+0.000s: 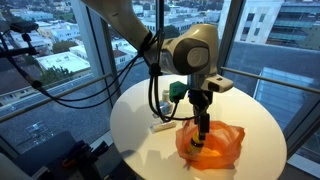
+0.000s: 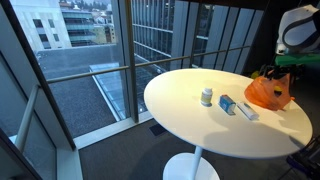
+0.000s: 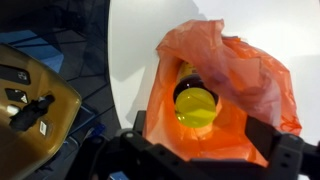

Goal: Pick up the yellow and brown bottle and put it in the plastic bag

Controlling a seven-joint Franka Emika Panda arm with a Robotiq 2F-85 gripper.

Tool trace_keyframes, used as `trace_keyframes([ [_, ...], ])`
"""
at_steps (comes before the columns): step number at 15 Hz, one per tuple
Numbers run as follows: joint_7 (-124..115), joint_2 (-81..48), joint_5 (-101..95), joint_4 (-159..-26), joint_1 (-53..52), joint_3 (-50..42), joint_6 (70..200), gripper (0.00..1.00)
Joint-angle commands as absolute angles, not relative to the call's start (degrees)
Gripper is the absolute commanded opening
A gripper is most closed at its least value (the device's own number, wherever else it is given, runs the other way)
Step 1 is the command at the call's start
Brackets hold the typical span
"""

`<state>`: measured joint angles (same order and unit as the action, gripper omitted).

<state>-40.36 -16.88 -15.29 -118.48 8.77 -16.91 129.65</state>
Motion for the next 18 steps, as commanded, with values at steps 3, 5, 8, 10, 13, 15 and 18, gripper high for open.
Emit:
trace_keyframes([
  [3, -39.4, -10.4, -16.5, -120.9, 7.3, -16.4, 125.9, 1.0],
  [5, -38.9, -8.2, -17.1, -122.1, 6.6, -15.7, 124.6, 1.0],
  [8, -35.2, -4.6, -17.7, -124.5, 6.0, -13.8, 122.8, 1.0],
  [10, -29.6, -1.8, -17.3, -127.0, 5.9, -12.3, 122.2, 1.0],
  [13, -21.6, 2.4, -16.5, -131.0, 6.1, -10.4, 123.4, 1.0],
  [15, -15.9, 5.0, -15.0, -133.2, 6.3, -9.4, 123.6, 1.0],
  [18, -7.9, 9.0, -11.6, -135.9, 6.2, -8.7, 123.8, 1.0],
])
